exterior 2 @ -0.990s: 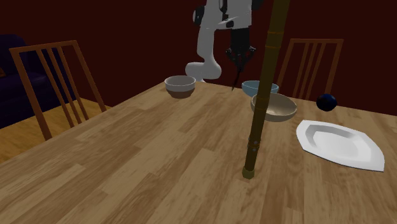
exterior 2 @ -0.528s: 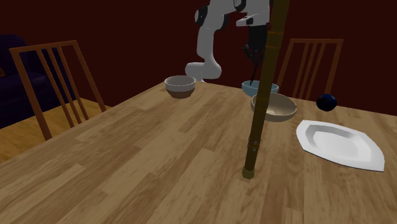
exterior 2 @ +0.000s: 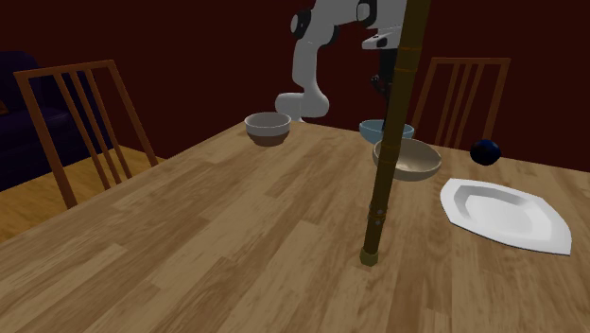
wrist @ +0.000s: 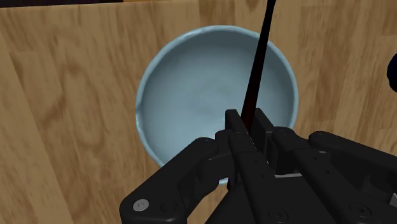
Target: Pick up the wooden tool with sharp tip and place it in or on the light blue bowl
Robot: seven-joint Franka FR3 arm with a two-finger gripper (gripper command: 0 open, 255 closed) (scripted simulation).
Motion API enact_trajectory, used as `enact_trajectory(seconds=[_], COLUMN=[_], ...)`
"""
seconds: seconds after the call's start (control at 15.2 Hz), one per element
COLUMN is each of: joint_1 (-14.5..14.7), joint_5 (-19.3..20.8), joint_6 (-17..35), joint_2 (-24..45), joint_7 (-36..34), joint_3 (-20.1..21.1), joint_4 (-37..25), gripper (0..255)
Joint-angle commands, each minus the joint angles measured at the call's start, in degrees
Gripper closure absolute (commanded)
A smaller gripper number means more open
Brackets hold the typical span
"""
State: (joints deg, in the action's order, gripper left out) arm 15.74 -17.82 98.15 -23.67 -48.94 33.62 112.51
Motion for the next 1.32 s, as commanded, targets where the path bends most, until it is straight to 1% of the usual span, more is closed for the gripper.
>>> enact_trajectory(seconds=[0.0,0.53,1.06,1.12,1.25], joint_1=[0.1,0.6,0.6,0.6,0.6], joint_5=[-0.3,-1.2,-1.2,-1.2,-1.2], joint_6=[1.4,7.4,7.4,7.4,7.4], joint_2=[-0.3,-0.9,-0.9,-0.9,-0.9], joint_7=[0.2,1.1,1.1,1.1,1.1], joint_3=[0.1,1.0,1.0,1.0,1.0], joint_4=[1.7,8.3,8.3,8.3,8.3], gripper=[255,255,255,0,0])
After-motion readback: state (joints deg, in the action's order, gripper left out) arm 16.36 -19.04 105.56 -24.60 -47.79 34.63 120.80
